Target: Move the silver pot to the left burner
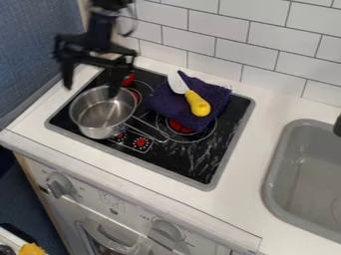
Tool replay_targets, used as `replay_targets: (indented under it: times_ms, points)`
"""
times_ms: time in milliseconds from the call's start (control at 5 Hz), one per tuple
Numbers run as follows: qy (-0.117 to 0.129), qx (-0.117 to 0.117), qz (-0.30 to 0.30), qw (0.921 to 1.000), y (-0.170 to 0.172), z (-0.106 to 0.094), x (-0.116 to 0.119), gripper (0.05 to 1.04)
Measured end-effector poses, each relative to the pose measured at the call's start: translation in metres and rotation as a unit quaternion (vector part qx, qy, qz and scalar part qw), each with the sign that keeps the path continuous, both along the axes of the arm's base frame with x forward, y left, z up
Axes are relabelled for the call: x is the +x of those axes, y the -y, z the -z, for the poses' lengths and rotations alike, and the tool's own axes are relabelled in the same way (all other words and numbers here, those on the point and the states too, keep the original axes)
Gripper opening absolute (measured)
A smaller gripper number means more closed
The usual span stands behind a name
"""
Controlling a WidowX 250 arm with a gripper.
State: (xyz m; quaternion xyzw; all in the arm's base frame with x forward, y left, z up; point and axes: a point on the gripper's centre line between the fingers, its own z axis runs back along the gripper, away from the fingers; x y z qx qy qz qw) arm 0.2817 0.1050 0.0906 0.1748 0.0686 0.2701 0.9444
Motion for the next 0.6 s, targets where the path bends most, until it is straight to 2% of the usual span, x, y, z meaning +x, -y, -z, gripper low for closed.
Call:
replay_targets:
  times_ms: [200,400,600]
  points:
    - [0.034,-0.050,0.116,0.9914,0.032,-0.011,-0.003,1.001]
    - [0.039,-0.066,0.244,0.9668,0.080,-0.016,-0.001,1.001]
    - [0.061,-0.096,0.285,0.9517,0.105,-0.013,0.002,1.001]
